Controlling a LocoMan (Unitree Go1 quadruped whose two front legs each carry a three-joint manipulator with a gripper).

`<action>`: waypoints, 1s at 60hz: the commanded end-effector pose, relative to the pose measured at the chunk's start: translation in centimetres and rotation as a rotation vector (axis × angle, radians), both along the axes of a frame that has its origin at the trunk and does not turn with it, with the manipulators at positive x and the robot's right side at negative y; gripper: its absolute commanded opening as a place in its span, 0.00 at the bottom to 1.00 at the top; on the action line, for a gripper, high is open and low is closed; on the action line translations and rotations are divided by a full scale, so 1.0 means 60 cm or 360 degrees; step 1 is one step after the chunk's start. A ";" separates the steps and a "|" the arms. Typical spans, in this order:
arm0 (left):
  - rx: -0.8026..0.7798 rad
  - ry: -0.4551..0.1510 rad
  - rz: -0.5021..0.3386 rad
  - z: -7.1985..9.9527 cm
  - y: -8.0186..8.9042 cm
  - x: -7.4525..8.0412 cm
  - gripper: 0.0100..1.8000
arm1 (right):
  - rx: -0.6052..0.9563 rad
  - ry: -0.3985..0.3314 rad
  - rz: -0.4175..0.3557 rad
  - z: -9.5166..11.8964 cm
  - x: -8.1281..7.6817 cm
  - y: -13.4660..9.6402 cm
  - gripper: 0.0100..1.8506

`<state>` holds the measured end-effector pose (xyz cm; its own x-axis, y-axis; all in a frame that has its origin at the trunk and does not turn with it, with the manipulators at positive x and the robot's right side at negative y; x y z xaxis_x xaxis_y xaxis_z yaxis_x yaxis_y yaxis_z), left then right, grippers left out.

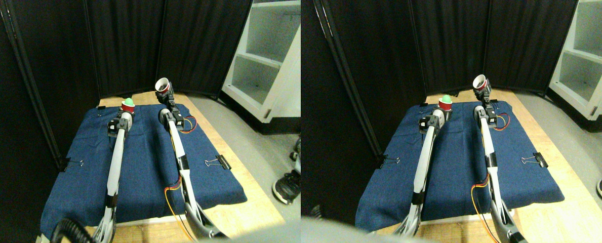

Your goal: Pour (bimanual)

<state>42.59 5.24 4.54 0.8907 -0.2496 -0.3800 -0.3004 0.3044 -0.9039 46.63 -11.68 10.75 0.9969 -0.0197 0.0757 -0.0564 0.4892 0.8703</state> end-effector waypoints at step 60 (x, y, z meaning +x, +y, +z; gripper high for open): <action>0.0128 -0.0147 0.0258 -0.079 0.061 -0.014 0.18 | 0.0285 0.0229 -0.0167 -0.145 -0.019 -0.022 0.17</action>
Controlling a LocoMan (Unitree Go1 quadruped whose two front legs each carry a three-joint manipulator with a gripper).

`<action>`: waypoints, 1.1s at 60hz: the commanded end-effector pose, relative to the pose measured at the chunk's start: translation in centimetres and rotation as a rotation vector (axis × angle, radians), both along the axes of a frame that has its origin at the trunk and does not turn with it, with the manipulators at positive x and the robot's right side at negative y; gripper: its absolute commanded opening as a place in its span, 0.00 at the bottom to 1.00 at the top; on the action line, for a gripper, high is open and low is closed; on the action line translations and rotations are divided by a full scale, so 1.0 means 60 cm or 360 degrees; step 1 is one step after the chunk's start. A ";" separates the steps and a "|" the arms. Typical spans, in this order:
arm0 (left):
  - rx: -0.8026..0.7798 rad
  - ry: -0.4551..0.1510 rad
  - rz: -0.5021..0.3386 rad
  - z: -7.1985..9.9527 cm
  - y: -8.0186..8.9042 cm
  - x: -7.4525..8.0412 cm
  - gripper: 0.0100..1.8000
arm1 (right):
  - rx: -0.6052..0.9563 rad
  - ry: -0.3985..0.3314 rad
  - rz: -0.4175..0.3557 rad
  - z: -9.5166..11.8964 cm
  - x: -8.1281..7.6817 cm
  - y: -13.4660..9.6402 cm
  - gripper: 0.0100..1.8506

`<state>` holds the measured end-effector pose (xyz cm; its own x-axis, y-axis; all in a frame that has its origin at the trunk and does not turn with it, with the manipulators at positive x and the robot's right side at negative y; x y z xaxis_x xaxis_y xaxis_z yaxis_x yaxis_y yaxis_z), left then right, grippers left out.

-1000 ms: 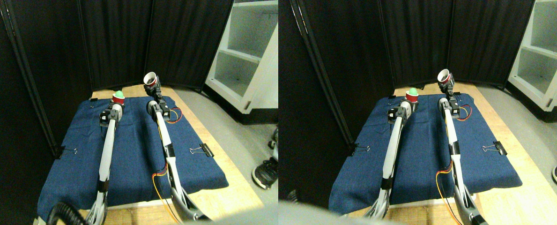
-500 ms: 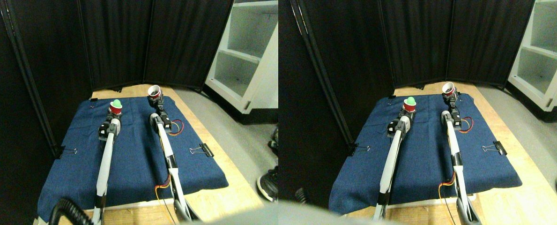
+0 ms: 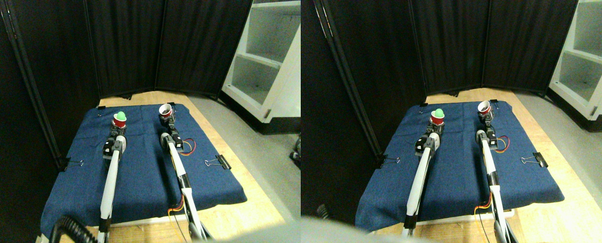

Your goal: Pour (bimanual)

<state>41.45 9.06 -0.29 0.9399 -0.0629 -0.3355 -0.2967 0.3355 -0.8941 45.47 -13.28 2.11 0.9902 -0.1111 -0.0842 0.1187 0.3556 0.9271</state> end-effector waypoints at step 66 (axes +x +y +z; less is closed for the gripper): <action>0.0070 -0.0078 0.0152 -0.043 0.005 0.041 0.18 | 0.0123 0.0114 -0.0074 -0.053 -0.003 0.008 0.17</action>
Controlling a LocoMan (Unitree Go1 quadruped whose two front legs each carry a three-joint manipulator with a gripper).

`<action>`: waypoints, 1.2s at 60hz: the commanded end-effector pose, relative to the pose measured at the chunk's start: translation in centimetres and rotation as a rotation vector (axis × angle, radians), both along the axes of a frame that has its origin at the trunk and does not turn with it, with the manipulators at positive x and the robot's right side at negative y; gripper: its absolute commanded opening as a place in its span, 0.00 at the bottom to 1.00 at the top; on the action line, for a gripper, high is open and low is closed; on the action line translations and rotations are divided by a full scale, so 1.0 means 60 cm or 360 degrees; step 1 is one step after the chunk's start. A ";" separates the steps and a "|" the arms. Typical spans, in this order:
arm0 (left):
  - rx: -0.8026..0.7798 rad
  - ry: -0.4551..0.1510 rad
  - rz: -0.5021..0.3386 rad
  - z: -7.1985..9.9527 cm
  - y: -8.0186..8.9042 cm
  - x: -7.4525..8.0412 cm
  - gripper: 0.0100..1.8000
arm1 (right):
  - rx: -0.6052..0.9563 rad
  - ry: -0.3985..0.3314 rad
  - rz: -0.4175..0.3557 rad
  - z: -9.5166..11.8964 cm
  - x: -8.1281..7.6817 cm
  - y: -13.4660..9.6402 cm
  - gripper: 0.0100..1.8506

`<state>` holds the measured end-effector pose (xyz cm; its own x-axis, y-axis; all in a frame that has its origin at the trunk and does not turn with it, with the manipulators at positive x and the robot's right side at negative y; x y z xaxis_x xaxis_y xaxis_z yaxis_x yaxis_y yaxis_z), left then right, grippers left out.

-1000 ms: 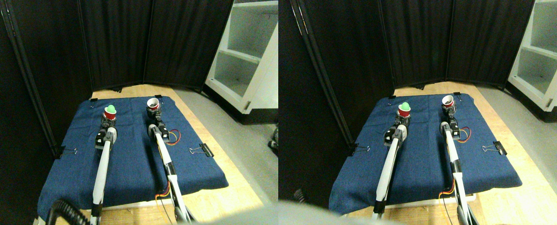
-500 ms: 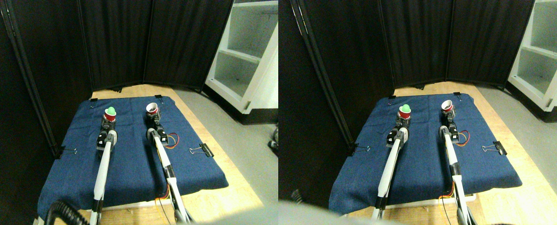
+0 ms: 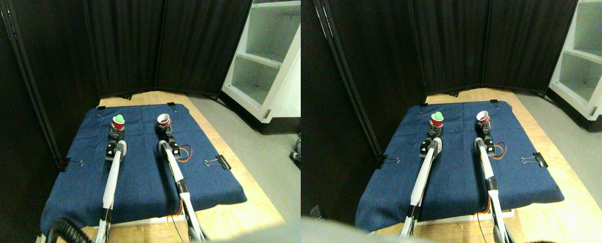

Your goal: Pour (bimanual)

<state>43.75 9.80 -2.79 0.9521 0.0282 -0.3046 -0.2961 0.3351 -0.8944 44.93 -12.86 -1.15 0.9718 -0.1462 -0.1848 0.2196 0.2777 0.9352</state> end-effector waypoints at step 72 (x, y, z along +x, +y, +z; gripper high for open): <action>0.0193 0.0035 0.0004 -0.021 0.005 -0.041 0.83 | 0.0280 0.0217 0.0108 0.014 -0.019 -0.025 0.83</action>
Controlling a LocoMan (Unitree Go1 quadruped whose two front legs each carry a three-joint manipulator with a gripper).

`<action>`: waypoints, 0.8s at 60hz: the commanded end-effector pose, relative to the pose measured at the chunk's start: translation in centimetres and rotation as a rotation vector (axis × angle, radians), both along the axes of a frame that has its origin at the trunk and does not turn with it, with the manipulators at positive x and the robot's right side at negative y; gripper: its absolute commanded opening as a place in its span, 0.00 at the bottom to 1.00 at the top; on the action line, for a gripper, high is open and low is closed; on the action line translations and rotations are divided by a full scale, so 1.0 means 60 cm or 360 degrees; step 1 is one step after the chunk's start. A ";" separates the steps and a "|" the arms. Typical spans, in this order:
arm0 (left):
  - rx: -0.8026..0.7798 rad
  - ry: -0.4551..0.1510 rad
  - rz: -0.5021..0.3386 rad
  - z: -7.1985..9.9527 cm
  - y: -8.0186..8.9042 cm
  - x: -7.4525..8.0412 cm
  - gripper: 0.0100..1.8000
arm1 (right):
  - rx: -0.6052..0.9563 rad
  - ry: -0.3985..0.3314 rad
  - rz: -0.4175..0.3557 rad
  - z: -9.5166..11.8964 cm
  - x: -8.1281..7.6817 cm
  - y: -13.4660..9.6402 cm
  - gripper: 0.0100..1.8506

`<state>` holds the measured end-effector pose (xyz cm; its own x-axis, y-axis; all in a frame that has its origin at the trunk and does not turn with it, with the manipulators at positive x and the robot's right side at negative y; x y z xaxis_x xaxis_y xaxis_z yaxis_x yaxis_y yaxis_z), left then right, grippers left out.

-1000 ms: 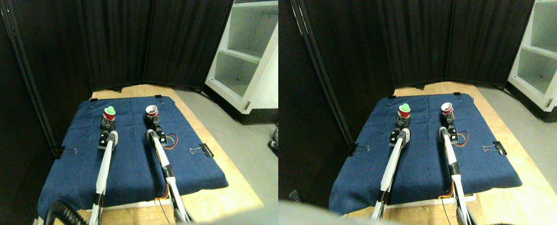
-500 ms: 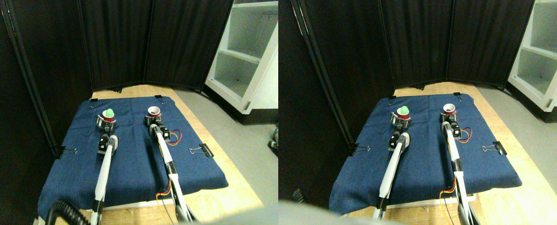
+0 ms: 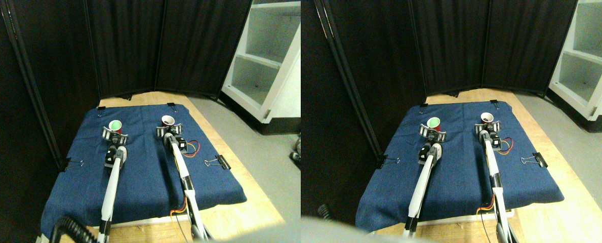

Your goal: Pour (bimanual)

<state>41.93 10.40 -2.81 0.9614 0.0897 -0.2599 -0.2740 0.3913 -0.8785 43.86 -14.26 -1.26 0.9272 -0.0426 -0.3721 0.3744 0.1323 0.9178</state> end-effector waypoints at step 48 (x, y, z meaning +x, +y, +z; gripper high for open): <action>0.0118 -0.0156 -0.0277 0.082 0.006 -0.073 0.55 | 0.0079 -0.0534 0.0037 0.087 -0.075 -0.015 0.47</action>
